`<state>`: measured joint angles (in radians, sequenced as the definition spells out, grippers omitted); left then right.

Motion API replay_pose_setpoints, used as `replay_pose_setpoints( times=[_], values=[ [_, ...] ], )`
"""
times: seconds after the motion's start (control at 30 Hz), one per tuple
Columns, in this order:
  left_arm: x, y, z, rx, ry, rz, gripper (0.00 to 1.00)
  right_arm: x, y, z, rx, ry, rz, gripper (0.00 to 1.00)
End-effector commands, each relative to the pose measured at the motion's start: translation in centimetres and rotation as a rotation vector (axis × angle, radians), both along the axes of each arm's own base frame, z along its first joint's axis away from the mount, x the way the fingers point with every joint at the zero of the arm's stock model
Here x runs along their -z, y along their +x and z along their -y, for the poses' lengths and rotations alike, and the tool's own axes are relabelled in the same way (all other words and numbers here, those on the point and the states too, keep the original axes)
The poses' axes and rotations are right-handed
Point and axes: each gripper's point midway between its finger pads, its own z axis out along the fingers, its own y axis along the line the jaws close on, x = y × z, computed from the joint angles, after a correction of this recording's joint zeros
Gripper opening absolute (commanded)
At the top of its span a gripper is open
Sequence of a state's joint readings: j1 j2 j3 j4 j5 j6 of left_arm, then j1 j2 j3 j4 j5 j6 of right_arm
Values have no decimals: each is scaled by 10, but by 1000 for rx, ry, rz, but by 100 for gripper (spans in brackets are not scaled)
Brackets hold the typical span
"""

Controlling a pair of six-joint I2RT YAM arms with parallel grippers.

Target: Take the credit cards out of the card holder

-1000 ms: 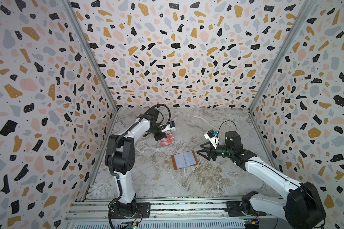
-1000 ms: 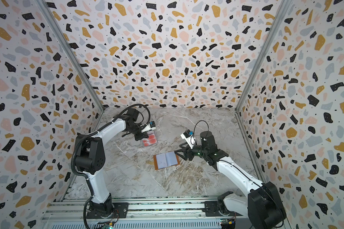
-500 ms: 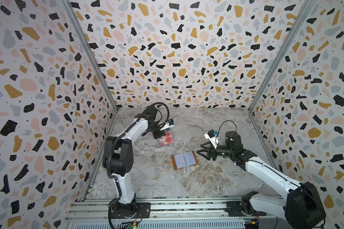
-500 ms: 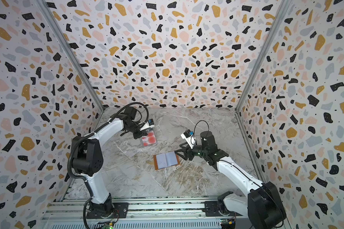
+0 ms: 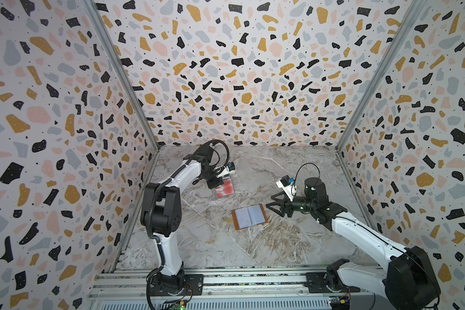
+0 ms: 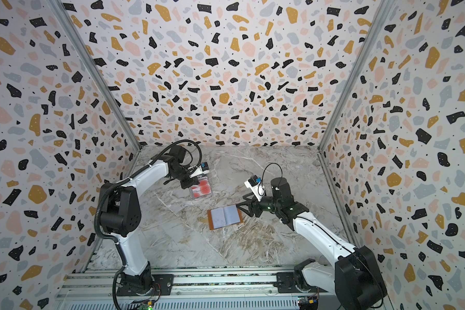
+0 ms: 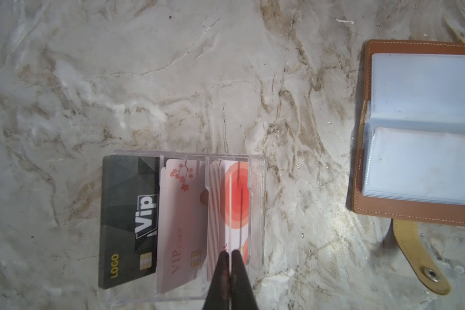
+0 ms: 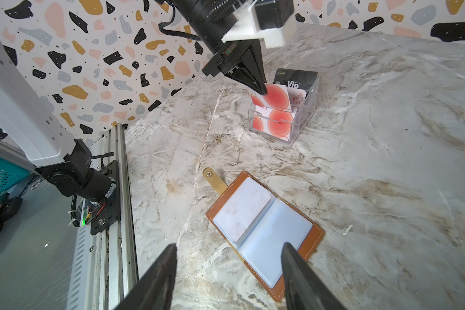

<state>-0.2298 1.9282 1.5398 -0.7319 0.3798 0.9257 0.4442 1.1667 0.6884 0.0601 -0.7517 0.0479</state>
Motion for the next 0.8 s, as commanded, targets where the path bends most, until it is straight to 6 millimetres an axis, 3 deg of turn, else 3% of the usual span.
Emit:
replay_pose_setpoints(
  times=[0.0,0.67,0.77],
  values=[
    [-2,7,-1,-17,-10,0,0,-1,0,1,1,8,2,62],
    [14,10,5,-50,-35,-55,0,-4,1,2,11,10,12,62],
    [14,11,5,-56,-37,-58,4,-5,2,3,15,12,17,63]
  ],
)
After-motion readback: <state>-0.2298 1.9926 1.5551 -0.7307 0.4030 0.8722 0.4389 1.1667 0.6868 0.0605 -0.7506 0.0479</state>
